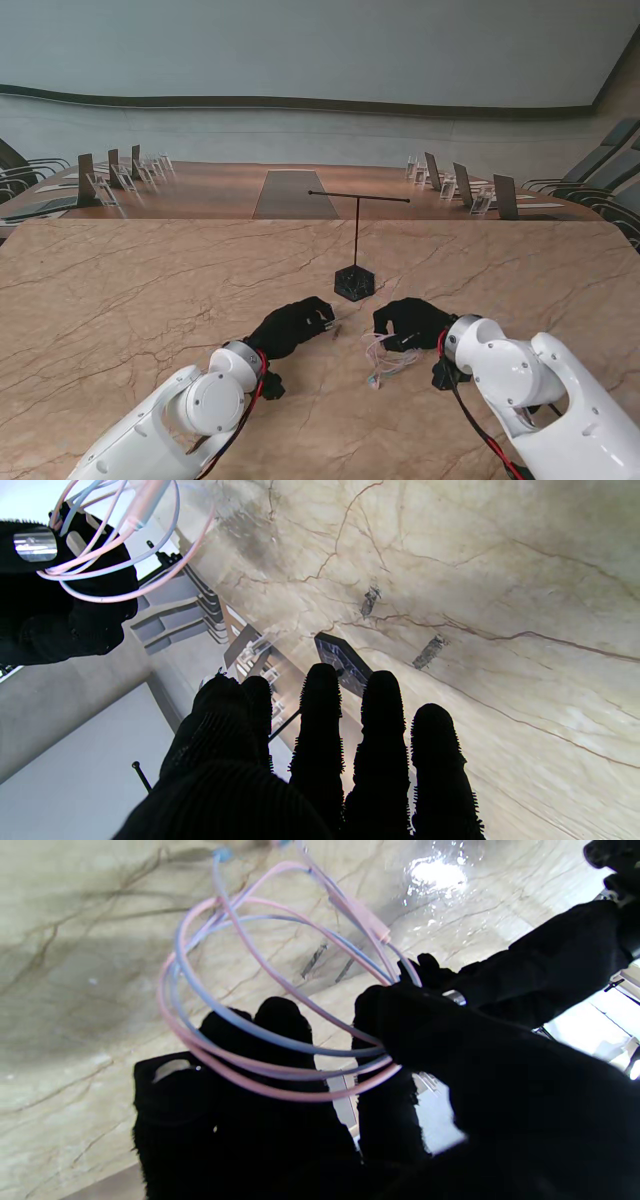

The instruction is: Take the wired earphone off the rack, coil the cable and place them on the table

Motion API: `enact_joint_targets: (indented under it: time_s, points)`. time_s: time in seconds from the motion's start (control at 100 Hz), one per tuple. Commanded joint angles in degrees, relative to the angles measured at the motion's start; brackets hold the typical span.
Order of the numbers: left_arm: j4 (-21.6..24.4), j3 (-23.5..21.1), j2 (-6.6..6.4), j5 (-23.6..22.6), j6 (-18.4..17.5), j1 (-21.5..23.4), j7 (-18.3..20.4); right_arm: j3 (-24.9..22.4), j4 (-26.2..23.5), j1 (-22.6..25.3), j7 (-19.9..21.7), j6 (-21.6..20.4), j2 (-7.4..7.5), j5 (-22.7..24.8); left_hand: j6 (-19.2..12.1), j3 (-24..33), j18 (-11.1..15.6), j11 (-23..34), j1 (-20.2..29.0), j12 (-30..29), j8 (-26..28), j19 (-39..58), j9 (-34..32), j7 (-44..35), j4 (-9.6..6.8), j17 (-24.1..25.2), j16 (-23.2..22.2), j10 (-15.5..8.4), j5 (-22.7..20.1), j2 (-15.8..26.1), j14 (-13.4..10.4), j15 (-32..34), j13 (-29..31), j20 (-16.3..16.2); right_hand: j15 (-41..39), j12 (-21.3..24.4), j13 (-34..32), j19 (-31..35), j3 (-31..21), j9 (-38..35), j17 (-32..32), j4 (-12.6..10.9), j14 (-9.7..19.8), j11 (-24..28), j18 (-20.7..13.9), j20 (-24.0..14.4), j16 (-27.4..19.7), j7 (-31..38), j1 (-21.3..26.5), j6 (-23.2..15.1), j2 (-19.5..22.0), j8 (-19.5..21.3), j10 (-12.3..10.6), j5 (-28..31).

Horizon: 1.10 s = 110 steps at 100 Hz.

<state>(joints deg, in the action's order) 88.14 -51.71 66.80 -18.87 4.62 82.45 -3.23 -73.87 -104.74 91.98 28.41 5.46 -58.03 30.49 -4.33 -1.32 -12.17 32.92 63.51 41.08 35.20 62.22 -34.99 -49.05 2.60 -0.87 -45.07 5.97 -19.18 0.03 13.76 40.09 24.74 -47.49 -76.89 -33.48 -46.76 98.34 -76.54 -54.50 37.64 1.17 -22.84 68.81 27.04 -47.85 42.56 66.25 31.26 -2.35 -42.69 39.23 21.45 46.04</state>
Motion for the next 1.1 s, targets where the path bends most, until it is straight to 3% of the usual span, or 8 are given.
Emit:
enact_joint_targets:
  time_s: [0.0,0.27,0.32,0.58,0.7,0.8,0.88,1.09]
  points:
    - [0.2,-0.1,0.25,0.1,0.3,0.6,0.1,0.7,0.7,0.2,0.2,0.3,-0.15,0.1,0.2,-0.6,1.0,-0.8,-0.1,-0.8,-0.7,0.2,0.4,1.4,0.49,0.5,0.1,0.1,0.4,-1.0,-1.3,0.5,0.4,0.1,-1.2,0.6,-0.5,-0.8,-2.5,-0.2,0.3,0.2,-6.6,0.2,-4.0,-0.8,-0.6,6.2,5.6,-3.9,2.3,0.2,7.6,1.1]
    - [0.2,-0.1,0.3,-0.1,0.9,0.7,-0.1,3.0,6.0,-2.6,-1.4,4.0,-0.52,0.3,0.3,-0.6,0.9,-1.3,-0.3,-1.7,-0.9,0.1,0.0,1.6,0.52,0.4,0.2,0.3,0.0,-1.0,-1.2,0.6,0.6,0.1,-0.3,0.8,0.8,-1.8,-1.4,0.8,-1.0,1.2,-7.5,-0.7,-2.6,-0.3,-1.0,6.2,6.6,-2.3,3.0,-1.7,8.6,0.3]
    - [0.2,-0.1,0.31,-0.1,1.0,0.6,-0.1,3.3,7.5,-3.3,-1.5,3.9,-0.51,1.1,0.4,-0.5,0.9,-1.3,-0.3,-1.8,-0.9,0.1,-0.1,1.6,0.51,0.4,0.1,0.3,0.0,-1.0,-1.1,0.6,0.7,0.1,-0.4,0.8,0.7,-1.8,-1.1,0.9,-0.9,1.0,-6.6,-0.5,-3.5,-0.3,-1.1,6.4,6.1,-3.1,3.2,-1.8,7.8,-0.1]
    - [-0.3,0.0,0.46,-0.1,1.5,0.1,-0.4,3.9,13.7,-6.3,-4.8,4.6,-1.3,-0.4,0.5,-0.5,0.7,-1.0,-0.3,-2.0,-1.1,0.2,-0.8,1.6,0.54,0.3,0.1,0.6,-0.5,-1.0,-0.8,1.0,1.0,0.1,0.3,1.1,2.5,-2.7,0.5,2.5,-3.0,1.6,-7.0,-0.5,-3.6,-0.3,-1.2,6.0,5.9,-2.7,4.4,-3.3,8.2,-1.3]
    - [-0.6,0.1,0.59,0.1,1.7,-0.3,-0.5,3.5,15.7,-7.1,-6.2,4.1,-1.57,0.1,0.5,-0.5,0.8,-1.0,-0.3,-2.1,-1.1,0.2,-0.6,1.7,0.54,0.3,0.1,0.7,-0.5,-1.0,-0.8,1.0,0.9,0.1,1.7,1.8,4.9,-4.1,3.2,4.9,-6.0,1.8,-6.1,-0.8,-5.5,-0.5,-1.5,5.5,4.9,-3.0,6.6,-5.4,7.6,-3.4]
    - [-1.0,0.4,0.68,0.2,1.6,-0.7,-0.6,3.1,17.0,-7.5,-6.7,3.6,-1.55,1.4,0.5,-0.6,0.8,-1.1,-0.5,-2.2,-1.2,0.2,-0.2,1.9,0.56,0.3,0.1,0.7,-0.4,-1.0,-0.9,1.0,0.8,0.1,4.2,2.5,9.0,-6.6,7.3,9.1,-11.0,1.5,-4.1,-1.9,-8.5,-0.2,-2.2,4.1,3.3,-3.7,9.6,-7.6,5.9,-7.0]
    - [-1.3,0.5,0.79,0.3,1.5,-1.0,-0.8,2.9,17.9,-7.7,-7.0,3.3,-1.54,2.4,0.5,-0.6,0.8,-1.2,-0.6,-2.3,-1.3,0.2,0.1,2.1,0.56,0.4,0.2,0.7,-0.2,-1.0,-1.1,0.9,0.6,0.1,6.3,2.0,12.7,-8.4,11.8,13.2,-14.9,1.1,-2.1,-2.9,-11.1,0.3,-2.9,2.2,2.1,-3.0,12.1,-11.9,4.5,-10.0]
    - [-1.9,0.7,0.88,0.5,1.1,-1.6,-0.9,2.6,19.4,-7.7,-8.1,2.2,-1.51,5.1,0.5,-0.6,1.0,-1.3,-0.9,-2.4,-1.5,0.1,0.5,2.4,0.56,0.5,0.3,0.7,0.0,-1.2,-1.2,0.7,0.3,0.2,14.5,5.5,26.2,-14.0,19.9,28.1,-27.3,1.3,7.0,-8.2,-19.0,3.1,-6.9,-4.0,1.0,0.0,15.5,-20.9,-1.3,-20.2]
